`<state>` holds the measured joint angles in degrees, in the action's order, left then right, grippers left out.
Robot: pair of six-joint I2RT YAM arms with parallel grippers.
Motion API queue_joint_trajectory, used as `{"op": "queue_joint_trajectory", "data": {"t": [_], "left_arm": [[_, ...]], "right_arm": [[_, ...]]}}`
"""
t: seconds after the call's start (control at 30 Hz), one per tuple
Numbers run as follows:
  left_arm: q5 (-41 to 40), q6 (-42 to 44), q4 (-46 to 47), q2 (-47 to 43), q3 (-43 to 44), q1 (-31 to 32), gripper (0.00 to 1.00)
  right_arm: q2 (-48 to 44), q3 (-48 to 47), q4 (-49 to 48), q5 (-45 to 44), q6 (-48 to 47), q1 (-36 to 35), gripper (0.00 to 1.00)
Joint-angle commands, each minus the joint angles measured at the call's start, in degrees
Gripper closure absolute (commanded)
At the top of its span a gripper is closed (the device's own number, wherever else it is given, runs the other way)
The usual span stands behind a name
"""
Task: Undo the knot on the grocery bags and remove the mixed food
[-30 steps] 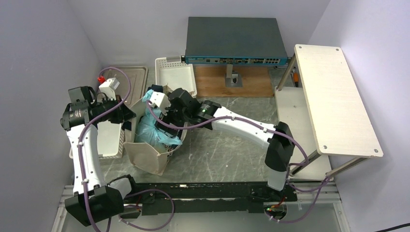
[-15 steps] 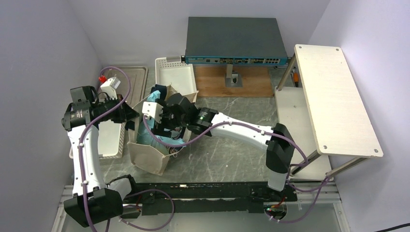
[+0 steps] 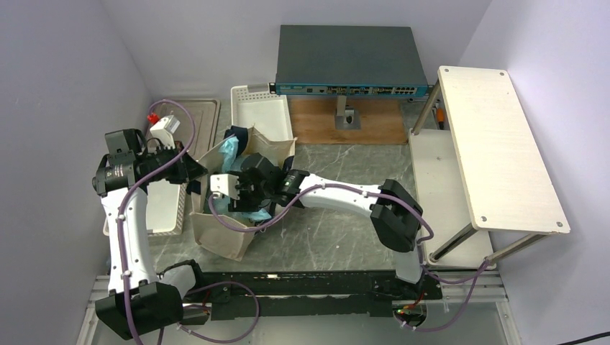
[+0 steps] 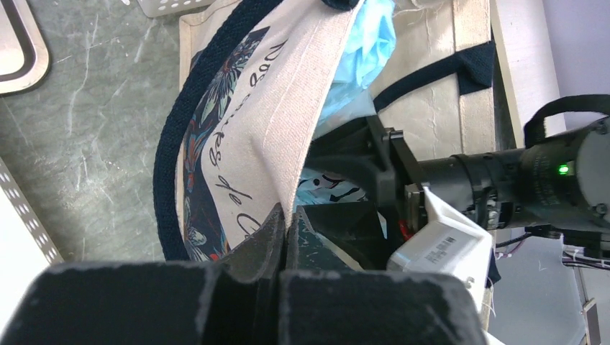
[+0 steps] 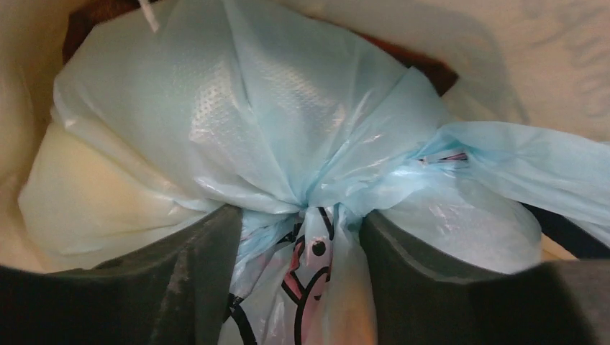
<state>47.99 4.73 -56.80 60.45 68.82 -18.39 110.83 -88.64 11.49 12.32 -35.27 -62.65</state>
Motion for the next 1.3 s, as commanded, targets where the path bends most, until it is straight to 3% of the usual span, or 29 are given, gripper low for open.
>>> {"op": "queue_joint_trajectory", "data": {"t": [0.0,0.1,0.13,0.4,0.6,0.83,1.03,1.27], "left_arm": [[2.99,0.58,1.05,-1.53,0.33,0.98,1.00],[2.26,1.98,0.30,-1.30,-0.32,1.79,1.00],[2.16,2.13,0.45,-1.30,-0.69,2.06,1.00],[1.81,-0.98,5.25,-1.56,-7.58,8.11,1.00],[10.08,-8.53,13.45,-1.46,-15.57,10.75,1.00],[12.55,-15.12,26.04,-2.08,-21.21,13.73,1.00],[6.99,-12.21,20.88,1.31,-15.67,13.03,1.00],[-4.14,-6.78,11.77,-1.54,-9.36,7.80,1.00]], "right_arm": [[0.07,1.33,2.28,-1.88,-2.07,1.07,0.52],[-1.90,1.10,4.79,-1.97,-1.26,2.78,0.95],[-2.99,1.40,4.85,-2.29,-0.95,3.39,1.00],[-13.18,0.22,10.56,2.29,1.69,10.69,1.00],[-18.85,-3.78,14.35,7.85,5.25,17.56,1.00],[-28.19,-5.86,10.31,9.67,9.93,18.82,1.00],[-31.91,-9.68,7.44,3.25,11.98,18.94,1.00],[-35.05,-13.54,3.26,-4.78,14.21,19.38,1.00]]}}
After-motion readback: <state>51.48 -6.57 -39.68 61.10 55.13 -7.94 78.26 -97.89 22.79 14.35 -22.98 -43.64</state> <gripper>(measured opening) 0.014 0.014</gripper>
